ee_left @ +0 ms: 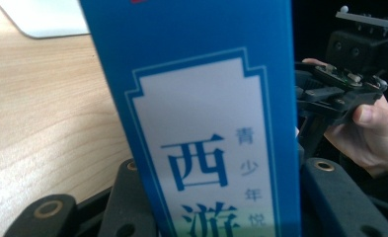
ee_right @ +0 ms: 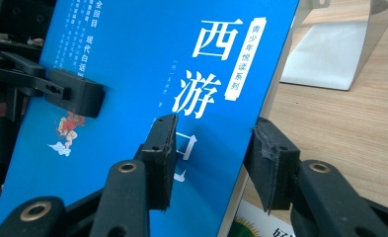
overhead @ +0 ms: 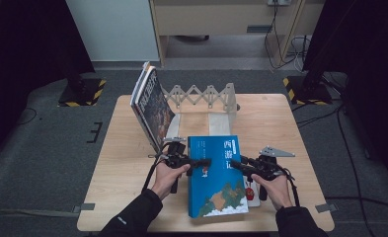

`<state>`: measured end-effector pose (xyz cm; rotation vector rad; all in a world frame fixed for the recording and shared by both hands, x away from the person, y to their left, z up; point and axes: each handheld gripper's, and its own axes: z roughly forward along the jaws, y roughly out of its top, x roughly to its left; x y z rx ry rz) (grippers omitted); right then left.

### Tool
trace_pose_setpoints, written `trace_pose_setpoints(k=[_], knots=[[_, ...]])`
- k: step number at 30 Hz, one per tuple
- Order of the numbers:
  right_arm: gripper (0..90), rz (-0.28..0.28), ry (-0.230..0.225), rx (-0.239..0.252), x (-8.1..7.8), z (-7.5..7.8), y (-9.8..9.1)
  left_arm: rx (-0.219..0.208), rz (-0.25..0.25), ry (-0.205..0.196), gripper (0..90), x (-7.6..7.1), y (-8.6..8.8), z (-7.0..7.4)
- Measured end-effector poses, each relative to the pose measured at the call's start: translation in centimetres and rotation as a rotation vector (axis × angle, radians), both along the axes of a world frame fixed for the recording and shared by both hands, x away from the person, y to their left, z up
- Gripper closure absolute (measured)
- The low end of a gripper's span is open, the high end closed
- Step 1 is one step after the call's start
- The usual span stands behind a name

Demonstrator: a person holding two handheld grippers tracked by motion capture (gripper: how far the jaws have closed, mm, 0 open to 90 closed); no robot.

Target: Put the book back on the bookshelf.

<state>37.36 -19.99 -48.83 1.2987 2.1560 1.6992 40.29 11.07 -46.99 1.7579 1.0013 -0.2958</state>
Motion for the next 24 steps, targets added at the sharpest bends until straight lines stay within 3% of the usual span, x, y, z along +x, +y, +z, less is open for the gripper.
trace_pose_setpoints(k=[3,6,14,17,18,20,24], knots=[[51.1,0.002,0.022,-0.009,0.1,-0.3,0.1,-0.009,-0.002,0.0,58.1,-0.1,0.0,-0.1],[42.2,0.022,0.078,-0.007,0.0,-1.0,0.2,-0.014,-0.008,-0.002,58.3,-0.3,-0.2,-0.2],[36.8,0.029,0.146,0.02,-0.1,-1.6,0.4,-0.035,-0.006,0.015,59.1,-0.5,-0.3,-0.1],[40.4,0.009,0.115,0.046,0.1,-0.9,0.2,-0.072,-0.001,-0.013,60.0,-0.5,-0.2,0.5],[40.7,0.011,0.099,0.046,0.1,-0.7,0.1,-0.087,-0.005,-0.045,60.1,-0.6,-0.3,1.0],[41.7,0.004,0.058,0.055,0.0,-0.1,0.0,-0.104,-0.007,-0.067,59.8,-0.6,-0.5,1.4],[42.6,0.01,0.039,0.043,-0.1,0.0,-0.1,-0.089,-0.031,-0.059,58.2,-0.4,-0.8,1.5]])
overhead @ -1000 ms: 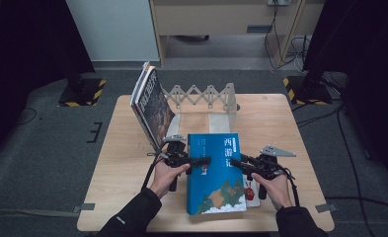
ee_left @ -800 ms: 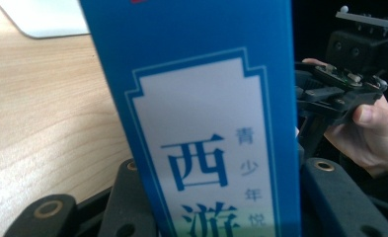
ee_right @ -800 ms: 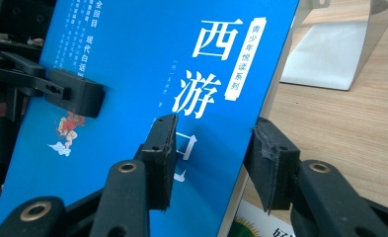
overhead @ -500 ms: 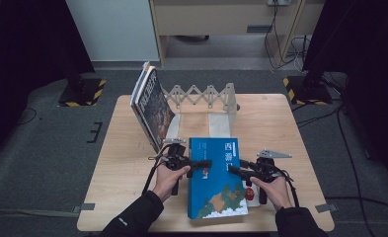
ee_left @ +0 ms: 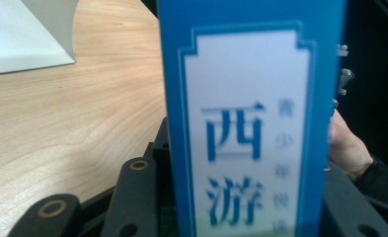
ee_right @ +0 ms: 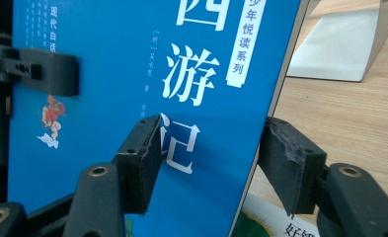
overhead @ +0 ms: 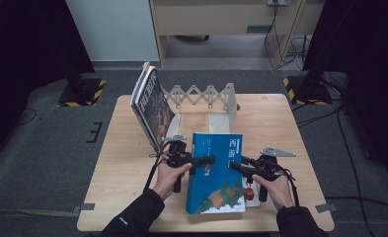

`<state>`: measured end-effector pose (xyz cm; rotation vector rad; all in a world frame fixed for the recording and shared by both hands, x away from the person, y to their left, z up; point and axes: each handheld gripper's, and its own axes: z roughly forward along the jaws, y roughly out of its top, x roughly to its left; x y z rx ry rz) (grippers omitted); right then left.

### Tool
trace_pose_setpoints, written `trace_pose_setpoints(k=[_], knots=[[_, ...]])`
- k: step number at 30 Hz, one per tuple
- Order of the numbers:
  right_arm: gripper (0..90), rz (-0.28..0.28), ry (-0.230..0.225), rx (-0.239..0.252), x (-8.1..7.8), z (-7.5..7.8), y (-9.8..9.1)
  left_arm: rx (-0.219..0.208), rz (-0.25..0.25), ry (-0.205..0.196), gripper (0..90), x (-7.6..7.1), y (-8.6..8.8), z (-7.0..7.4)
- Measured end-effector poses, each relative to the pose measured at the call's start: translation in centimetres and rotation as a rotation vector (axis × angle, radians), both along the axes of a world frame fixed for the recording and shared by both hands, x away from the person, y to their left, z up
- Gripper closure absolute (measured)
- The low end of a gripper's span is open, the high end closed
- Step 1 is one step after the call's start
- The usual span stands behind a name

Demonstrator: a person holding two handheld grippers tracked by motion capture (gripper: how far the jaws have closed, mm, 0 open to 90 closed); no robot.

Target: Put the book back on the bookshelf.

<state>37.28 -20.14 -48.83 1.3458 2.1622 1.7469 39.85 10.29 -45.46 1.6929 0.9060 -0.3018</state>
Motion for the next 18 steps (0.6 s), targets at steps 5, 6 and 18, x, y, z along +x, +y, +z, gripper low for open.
trace_pose_setpoints(k=[5,6,18], knots=[[44.7,0.057,0.003,-0.044,-0.2,0.02,0.61,0.03,-0.009,0.039,56.5,0.15,-0.47,-0.43],[45.0,0.06,0.007,-0.045,-0.2,-0.04,0.59,0.02,-0.006,0.047,56.6,0.17,-0.4,-0.6],[43.0,0.066,-0.02,0.01,-0.24,0.07,-0.05,0.011,0.017,0.033,60.5,-0.26,0.04,0.11]])
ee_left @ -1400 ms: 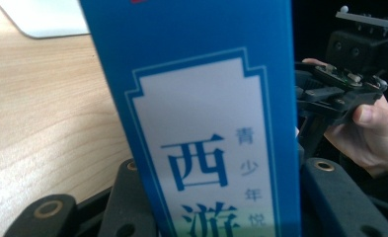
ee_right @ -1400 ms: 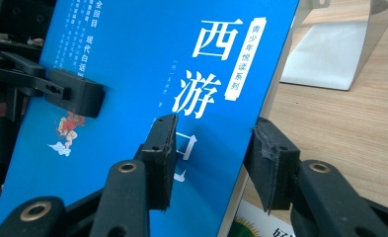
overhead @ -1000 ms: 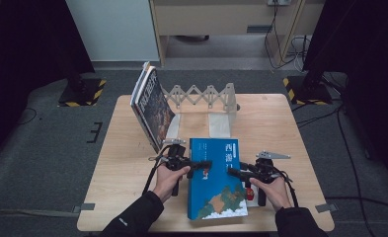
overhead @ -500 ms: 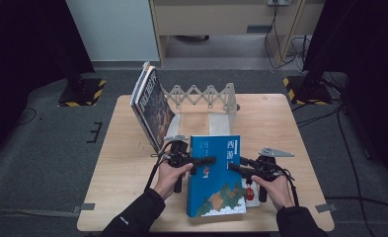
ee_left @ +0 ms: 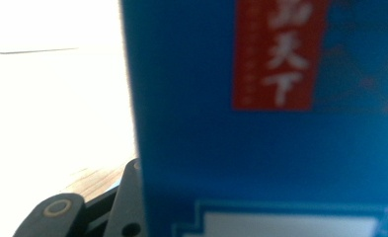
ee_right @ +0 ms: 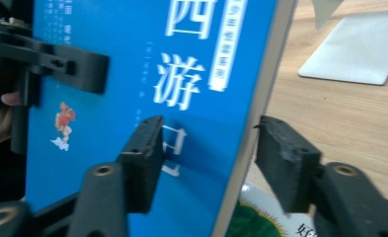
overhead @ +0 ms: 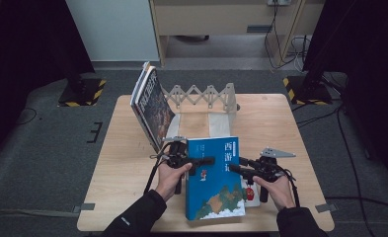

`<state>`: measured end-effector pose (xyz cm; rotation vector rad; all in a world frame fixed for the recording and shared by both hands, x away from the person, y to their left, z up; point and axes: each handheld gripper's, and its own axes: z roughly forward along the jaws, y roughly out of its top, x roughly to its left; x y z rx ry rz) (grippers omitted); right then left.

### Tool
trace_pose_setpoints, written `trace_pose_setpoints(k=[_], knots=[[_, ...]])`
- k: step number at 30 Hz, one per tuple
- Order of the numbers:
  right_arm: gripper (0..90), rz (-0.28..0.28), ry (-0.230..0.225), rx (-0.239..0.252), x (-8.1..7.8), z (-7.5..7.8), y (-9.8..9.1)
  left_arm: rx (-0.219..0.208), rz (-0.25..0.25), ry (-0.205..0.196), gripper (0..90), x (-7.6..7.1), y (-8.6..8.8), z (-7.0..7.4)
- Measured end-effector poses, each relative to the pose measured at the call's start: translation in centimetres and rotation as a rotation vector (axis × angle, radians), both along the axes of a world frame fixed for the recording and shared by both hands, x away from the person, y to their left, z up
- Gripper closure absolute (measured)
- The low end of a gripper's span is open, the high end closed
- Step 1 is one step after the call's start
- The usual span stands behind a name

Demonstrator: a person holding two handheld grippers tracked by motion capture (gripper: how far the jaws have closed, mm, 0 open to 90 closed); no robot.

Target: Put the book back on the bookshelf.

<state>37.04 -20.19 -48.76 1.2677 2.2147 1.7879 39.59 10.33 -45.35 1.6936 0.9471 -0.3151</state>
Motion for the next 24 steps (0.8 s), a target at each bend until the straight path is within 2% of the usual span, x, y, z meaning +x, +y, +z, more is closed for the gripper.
trace_pose_setpoints(k=[4,8,10,11,16,18,20,22,24], knots=[[37.6,-0.021,0.002,0.025,0.1,0.0,-0.8,0.006,0.002,-0.03,60.7,-0.3,0.2,1.2],[34.9,-0.079,-0.019,0.004,0.1,0.1,-2.3,0.001,0.034,-0.062,60.8,-0.4,1.1,2.4],[33.4,-0.11,-0.026,-0.044,0.1,0.0,-2.9,-0.003,0.057,-0.092,60.8,-0.5,1.7,3.3],[33.5,-0.148,-0.025,-0.115,0.1,-0.4,-3.6,-0.005,0.065,-0.105,60.8,-0.5,2.0,3.7],[31.8,-0.225,-0.016,-0.267,0.3,-1.0,-5.0,0.008,0.102,-0.173,60.7,-0.8,3.2,5.7],[30.9,-0.276,-0.002,-0.357,0.4,-1.4,-5.8,0.021,0.124,-0.201,60.7,-1.0,3.7,6.5],[29.2,-0.308,0.027,-0.4,0.6,-1.9,-6.3,0.023,0.148,-0.216,60.6,-1.1,4.3,7.0],[27.5,-0.323,0.026,-0.459,0.7,-2.2,-7.0,0.016,0.169,-0.222,60.6,-1.1,4.8,7.4],[24.4,-0.345,0.038,-0.494,0.8,-2.5,-7.4,0.011,0.187,-0.229,60.6,-1.0,5.3,7.7]])
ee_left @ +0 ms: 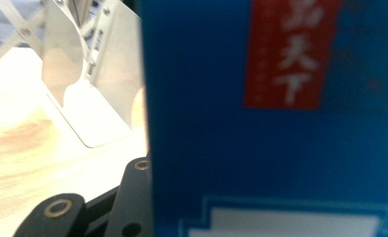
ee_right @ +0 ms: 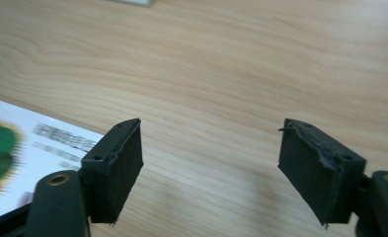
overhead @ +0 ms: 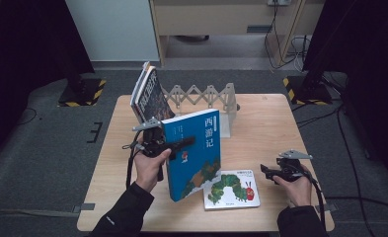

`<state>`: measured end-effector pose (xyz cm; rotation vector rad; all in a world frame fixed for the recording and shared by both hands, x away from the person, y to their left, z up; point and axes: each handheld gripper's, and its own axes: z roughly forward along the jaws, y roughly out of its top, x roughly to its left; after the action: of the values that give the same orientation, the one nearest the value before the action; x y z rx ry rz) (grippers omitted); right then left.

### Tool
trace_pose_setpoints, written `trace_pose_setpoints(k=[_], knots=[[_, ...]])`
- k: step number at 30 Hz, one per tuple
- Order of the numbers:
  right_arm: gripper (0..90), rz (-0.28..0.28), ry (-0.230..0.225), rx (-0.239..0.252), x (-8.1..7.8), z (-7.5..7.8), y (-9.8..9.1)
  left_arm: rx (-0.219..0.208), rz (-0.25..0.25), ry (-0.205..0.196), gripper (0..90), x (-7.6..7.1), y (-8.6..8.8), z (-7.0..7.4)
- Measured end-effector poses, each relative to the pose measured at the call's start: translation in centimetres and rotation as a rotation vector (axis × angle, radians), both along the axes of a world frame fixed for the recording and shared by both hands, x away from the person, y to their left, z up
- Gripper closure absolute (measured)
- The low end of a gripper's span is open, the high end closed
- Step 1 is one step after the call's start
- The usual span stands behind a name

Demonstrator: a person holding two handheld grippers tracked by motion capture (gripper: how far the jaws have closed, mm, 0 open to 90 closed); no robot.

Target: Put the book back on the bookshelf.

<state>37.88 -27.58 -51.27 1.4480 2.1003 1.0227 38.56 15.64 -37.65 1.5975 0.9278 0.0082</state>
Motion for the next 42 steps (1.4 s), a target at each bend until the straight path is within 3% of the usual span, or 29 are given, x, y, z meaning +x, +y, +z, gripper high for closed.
trace_pose_setpoints(k=[3,8,13,22,30,42], knots=[[21.4,-0.034,0.049,-0.036,0.2,-0.8,-0.7,0.0,0.031,-0.013,60.6,0.0,0.5,0.6],[16.2,-0.053,0.092,-0.084,0.5,-1.6,-1.1,0.014,0.081,-0.039,60.6,0.1,1.3,1.7],[13.5,-0.056,0.067,-0.113,0.6,-1.9,-1.1,0.044,0.127,-0.083,60.6,0.3,1.5,2.8],[5.6,-0.072,0.02,-0.097,0.4,-2.6,-1.2,0.093,0.226,-0.148,60.7,2.0,0.8,4.3],[4.7,-0.067,0.026,-0.092,0.5,-2.6,-1.2,0.082,0.284,-0.144,60.6,4.5,0.2,4.9],[4.7,-0.067,0.027,-0.092,0.5,-2.6,-1.2,0.159,0.345,-0.176,60.7,7.7,-1.4,5.9]])
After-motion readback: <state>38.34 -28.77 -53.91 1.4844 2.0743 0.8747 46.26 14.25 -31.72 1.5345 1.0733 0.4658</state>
